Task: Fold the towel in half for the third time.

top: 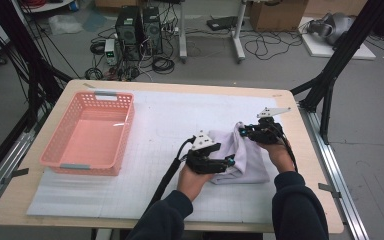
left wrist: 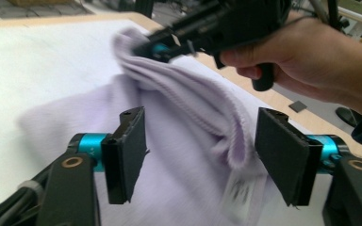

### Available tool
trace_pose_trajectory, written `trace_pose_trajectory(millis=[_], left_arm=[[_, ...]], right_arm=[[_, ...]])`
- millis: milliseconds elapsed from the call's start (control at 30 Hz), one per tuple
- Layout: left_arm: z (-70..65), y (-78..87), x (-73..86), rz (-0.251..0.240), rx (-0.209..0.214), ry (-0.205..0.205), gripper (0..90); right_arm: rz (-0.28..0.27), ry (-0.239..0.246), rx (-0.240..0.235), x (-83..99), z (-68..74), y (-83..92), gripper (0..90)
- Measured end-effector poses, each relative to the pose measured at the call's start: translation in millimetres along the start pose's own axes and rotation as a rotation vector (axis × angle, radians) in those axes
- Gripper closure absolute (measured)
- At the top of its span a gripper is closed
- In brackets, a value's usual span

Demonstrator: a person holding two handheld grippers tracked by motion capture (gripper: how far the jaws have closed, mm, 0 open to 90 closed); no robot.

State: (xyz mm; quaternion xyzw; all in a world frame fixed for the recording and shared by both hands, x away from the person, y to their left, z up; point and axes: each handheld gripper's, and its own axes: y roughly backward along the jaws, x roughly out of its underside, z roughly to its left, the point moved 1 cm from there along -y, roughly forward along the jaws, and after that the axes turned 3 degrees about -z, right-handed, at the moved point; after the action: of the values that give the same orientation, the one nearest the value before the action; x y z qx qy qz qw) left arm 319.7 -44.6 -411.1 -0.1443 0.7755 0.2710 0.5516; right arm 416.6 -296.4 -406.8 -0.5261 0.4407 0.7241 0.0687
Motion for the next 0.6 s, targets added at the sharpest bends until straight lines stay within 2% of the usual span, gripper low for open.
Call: trace_pose_trajectory(millis=[33, 133, 167, 200, 300, 367, 433, 467, 500, 533, 600], left_arm=[[3.4, 6.0, 0.6, -0.011, -0.014, -0.009, 31.6], [14.8, 22.8, 3.4, -0.040, -0.040, -0.003, 30.3], [18.4, 27.8, 4.4, -0.034, -0.053, -0.008, 30.3], [22.0, 32.2, 5.5, -0.032, -0.066, -0.012, 30.3], [34.0, 47.2, 9.5, -0.028, -0.096, -0.035, 28.6], [41.7, 55.9, 12.9, -0.017, -0.123, -0.038, 26.5], [44.3, 59.1, 14.6, -0.013, -0.139, -0.043, 17.3], [51.6, 67.5, 18.4, -0.006, -0.161, -0.058, 17.2], [51.6, 67.5, 18.4, -0.006, -0.161, -0.058, 17.2], [57.3, 76.2, 21.8, -0.013, -0.172, -0.061, 17.2], [61.6, 84.8, 25.0, -0.012, -0.179, -0.063, 17.2]], right_arm=[[0.004, -0.003, 0.013, 2.0, -0.8, 1.8, 77.3], [0.002, -0.014, 0.044, 6.6, -3.5, 5.4, 77.8], [0.006, -0.020, 0.050, 7.6, -4.0, 6.2, 77.6], [0.010, -0.022, 0.054, 7.8, -4.4, 6.1, 75.6], [0.010, -0.045, 0.115, 6.9, -4.7, 9.8, 61.2], [-0.005, -0.065, 0.146, 8.1, -6.3, 18.2, 59.8], [-0.031, -0.080, 0.163, 11.2, -7.1, 28.8, 56.0], [-0.055, -0.086, 0.162, 13.5, -5.4, 36.4, 55.4], [-0.067, -0.080, 0.178, 14.6, -4.1, 41.4, 54.0], [-0.086, -0.083, 0.191, 16.7, -1.3, 49.3, 53.3], [-0.090, -0.069, 0.197, 18.2, 3.8, 59.5, 53.4]])
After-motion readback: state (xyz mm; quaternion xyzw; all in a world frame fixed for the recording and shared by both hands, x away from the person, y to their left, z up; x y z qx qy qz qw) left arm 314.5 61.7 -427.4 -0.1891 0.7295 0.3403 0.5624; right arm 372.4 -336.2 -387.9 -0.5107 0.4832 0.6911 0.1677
